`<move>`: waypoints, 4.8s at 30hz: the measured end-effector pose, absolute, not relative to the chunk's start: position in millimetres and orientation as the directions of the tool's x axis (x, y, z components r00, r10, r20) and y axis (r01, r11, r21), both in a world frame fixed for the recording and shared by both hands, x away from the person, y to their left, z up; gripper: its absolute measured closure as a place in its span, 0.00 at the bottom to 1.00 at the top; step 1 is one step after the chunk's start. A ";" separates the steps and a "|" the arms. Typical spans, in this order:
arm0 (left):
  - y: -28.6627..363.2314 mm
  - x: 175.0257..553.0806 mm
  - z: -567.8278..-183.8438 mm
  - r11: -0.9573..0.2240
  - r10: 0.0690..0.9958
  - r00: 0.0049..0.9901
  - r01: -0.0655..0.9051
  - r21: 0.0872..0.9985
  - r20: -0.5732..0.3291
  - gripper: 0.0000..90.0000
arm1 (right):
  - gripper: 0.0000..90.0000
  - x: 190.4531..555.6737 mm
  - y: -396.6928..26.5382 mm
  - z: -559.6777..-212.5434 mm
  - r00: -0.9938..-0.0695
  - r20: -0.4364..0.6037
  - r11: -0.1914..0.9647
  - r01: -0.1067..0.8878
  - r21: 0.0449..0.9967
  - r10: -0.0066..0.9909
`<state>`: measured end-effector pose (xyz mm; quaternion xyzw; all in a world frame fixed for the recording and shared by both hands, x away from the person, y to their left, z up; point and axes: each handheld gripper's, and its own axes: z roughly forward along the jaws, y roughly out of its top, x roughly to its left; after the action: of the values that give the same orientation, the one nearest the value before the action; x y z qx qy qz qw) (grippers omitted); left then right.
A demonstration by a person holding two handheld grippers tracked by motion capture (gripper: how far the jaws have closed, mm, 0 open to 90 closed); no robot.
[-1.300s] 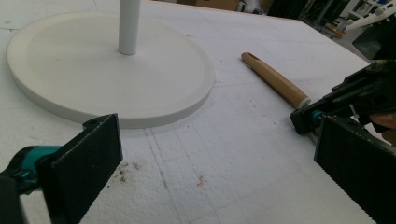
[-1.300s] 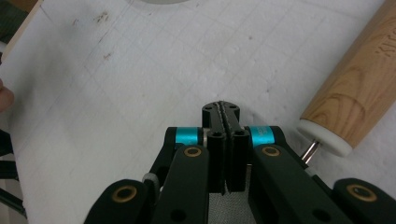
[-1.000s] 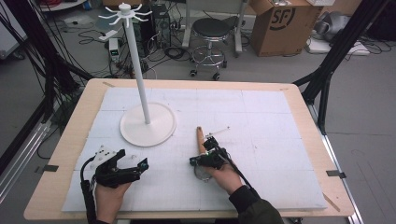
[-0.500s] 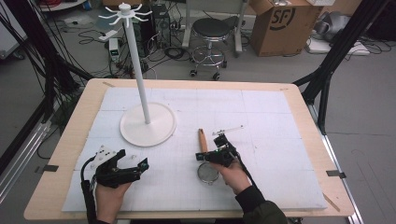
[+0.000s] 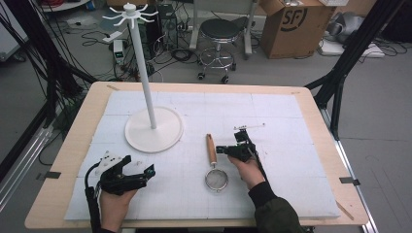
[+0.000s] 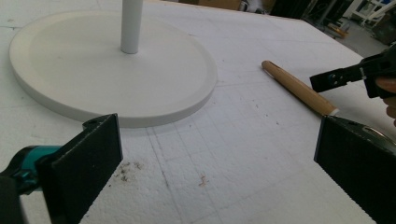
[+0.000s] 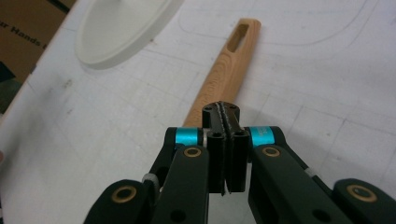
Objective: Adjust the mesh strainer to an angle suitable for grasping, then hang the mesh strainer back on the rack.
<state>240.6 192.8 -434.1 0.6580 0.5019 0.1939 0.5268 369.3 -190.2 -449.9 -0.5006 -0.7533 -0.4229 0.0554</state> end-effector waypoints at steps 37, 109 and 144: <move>194.0 239.6 -433.6 0.054 0.864 0.425 0.455 0.889 -0.270 0.02 | 0.69 376.5 -171.8 -443.7 -0.541 0.518 0.167 0.780 0.603 0.662; 187.0 240.4 -433.0 0.037 0.861 0.437 0.458 0.888 -0.261 0.02 | 0.71 316.9 -115.4 -445.4 -0.673 0.076 0.469 0.587 0.659 0.736; 189.2 240.2 -432.4 0.043 0.862 0.434 0.451 0.891 -0.262 0.02 | 0.77 332.5 -107.7 -433.4 -0.707 0.075 0.569 0.624 0.536 0.703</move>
<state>240.2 189.2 -432.4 0.6634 0.4949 0.1953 0.5262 332.5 -107.7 -433.4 -0.3759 -0.8828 -0.2722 -0.0731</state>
